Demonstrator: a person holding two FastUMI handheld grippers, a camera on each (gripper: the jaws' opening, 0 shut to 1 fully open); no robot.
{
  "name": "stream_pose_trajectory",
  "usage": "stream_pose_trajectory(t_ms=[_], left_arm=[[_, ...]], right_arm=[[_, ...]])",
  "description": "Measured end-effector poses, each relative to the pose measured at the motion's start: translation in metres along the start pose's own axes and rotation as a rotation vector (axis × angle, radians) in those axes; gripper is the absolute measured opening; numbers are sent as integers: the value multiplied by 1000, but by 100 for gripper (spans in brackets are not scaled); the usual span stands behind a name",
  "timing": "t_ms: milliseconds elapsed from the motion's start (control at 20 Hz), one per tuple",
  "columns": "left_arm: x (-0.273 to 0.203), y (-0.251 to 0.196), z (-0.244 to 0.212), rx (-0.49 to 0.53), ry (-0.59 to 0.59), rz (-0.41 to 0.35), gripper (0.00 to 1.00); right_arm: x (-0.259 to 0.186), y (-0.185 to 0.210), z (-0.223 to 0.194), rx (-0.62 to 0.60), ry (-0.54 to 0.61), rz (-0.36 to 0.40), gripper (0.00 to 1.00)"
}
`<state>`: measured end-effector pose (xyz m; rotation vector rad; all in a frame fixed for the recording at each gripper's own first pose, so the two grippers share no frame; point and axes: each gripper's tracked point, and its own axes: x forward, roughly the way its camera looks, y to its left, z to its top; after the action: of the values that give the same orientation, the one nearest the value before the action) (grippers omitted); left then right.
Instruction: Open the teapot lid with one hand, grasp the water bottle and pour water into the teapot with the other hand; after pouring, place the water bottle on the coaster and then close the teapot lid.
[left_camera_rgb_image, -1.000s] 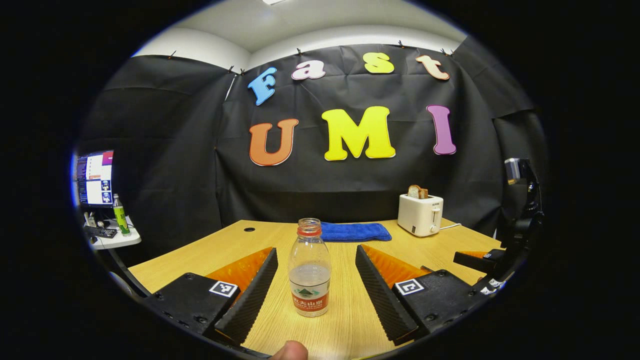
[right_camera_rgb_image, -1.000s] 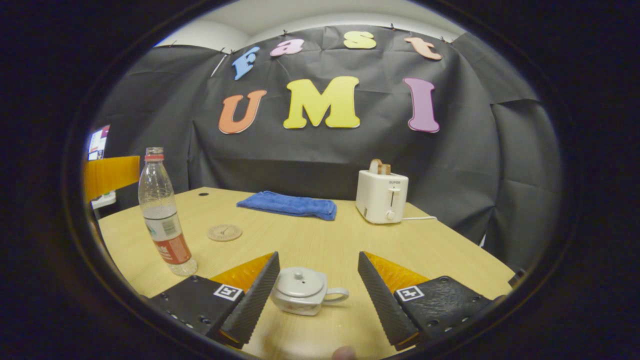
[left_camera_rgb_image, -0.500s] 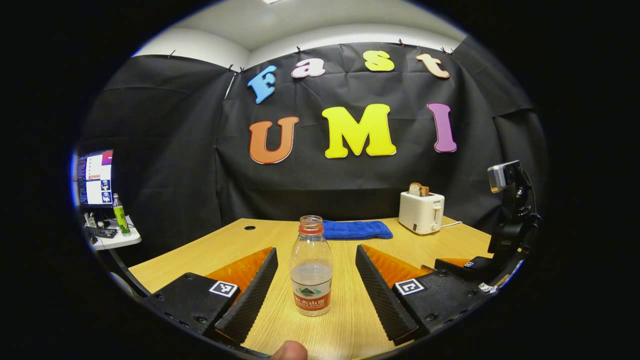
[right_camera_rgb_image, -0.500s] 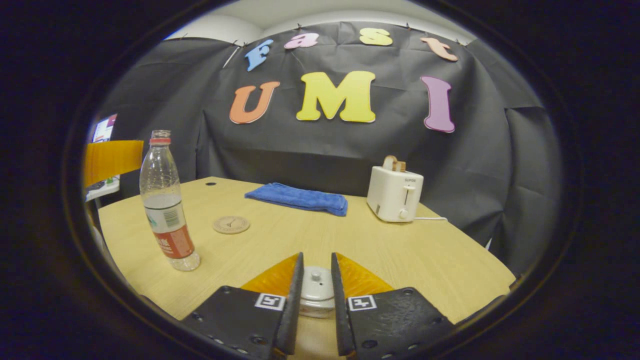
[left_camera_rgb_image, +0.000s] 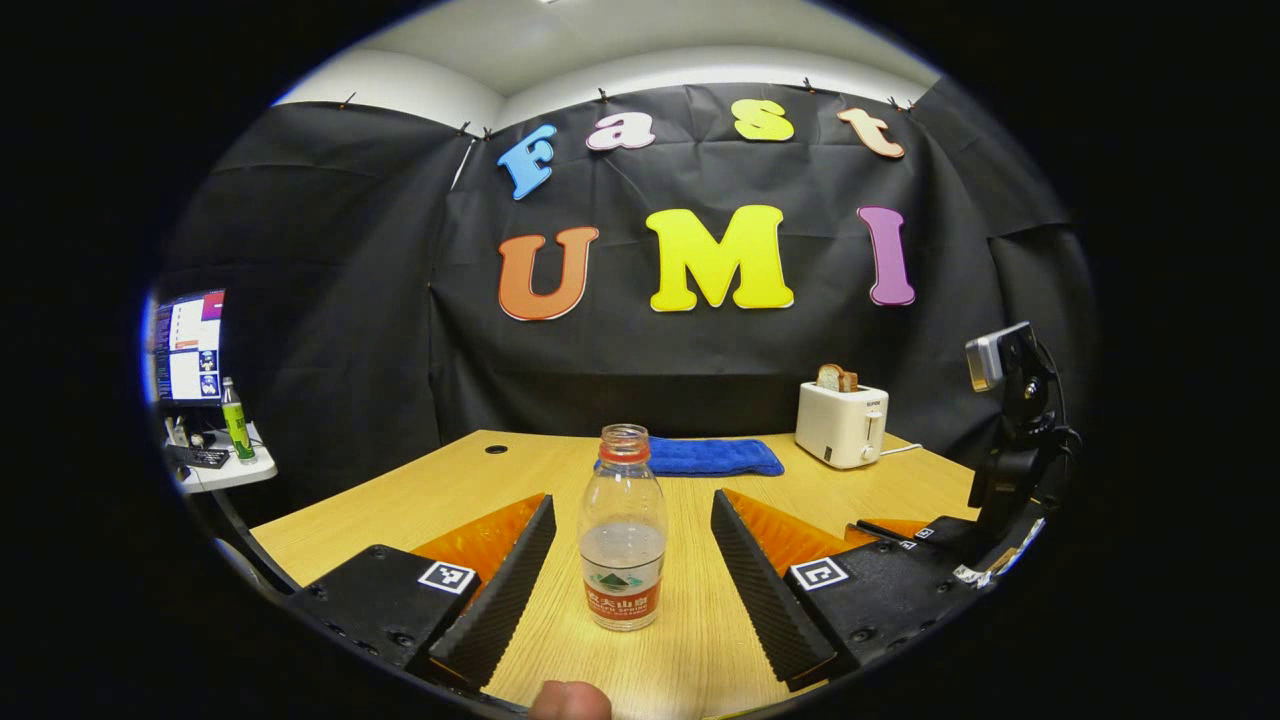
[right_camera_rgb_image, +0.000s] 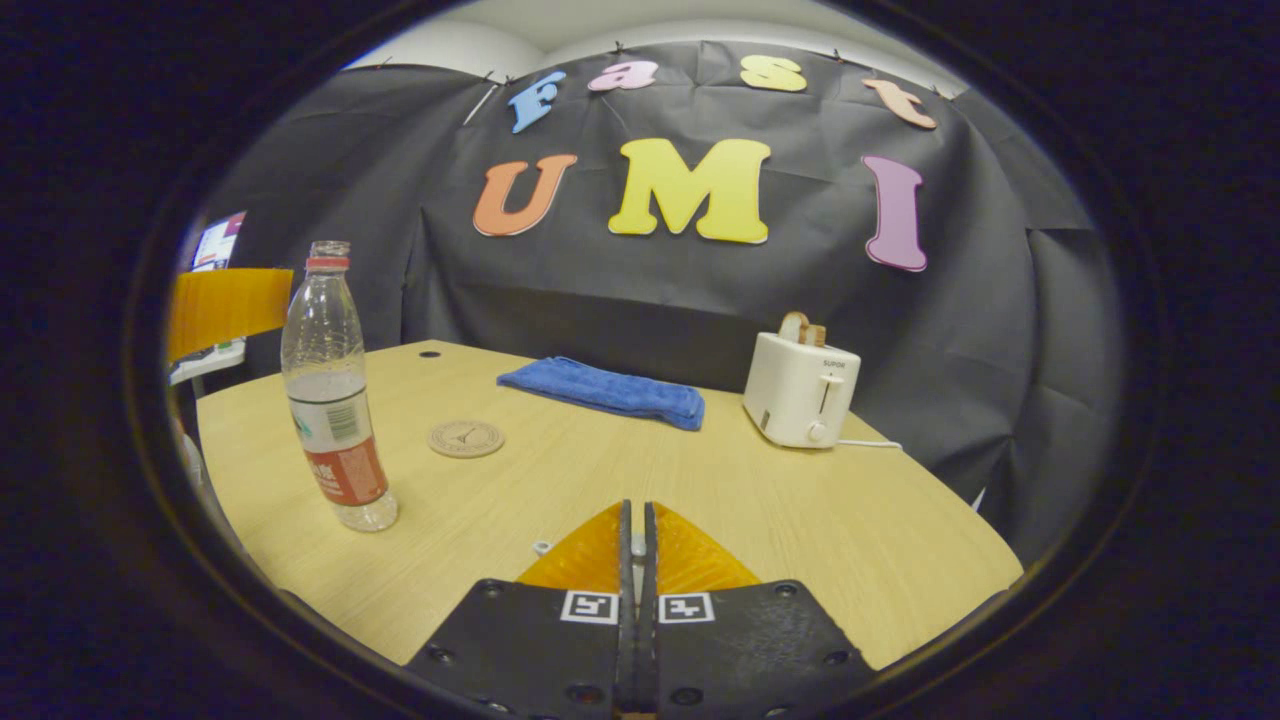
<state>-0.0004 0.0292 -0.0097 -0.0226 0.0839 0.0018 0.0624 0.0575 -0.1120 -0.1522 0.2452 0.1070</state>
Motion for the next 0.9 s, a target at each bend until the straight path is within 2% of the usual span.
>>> stream_pose_trajectory(t_ms=[300, 550, 900], left_arm=[[-10, -3, -27, 49, 34, -29, 98], [-6, -8, -60, 15, 111, -56, 98], [16, 1, -92, -49, 179, -29, 99]], right_arm=[[-6, -3, 14, 38, -41, 43, 0], [-16, -16, 26, 35, -70, 29, 0], [-31, -34, 35, 42, -97, 9, 0]])
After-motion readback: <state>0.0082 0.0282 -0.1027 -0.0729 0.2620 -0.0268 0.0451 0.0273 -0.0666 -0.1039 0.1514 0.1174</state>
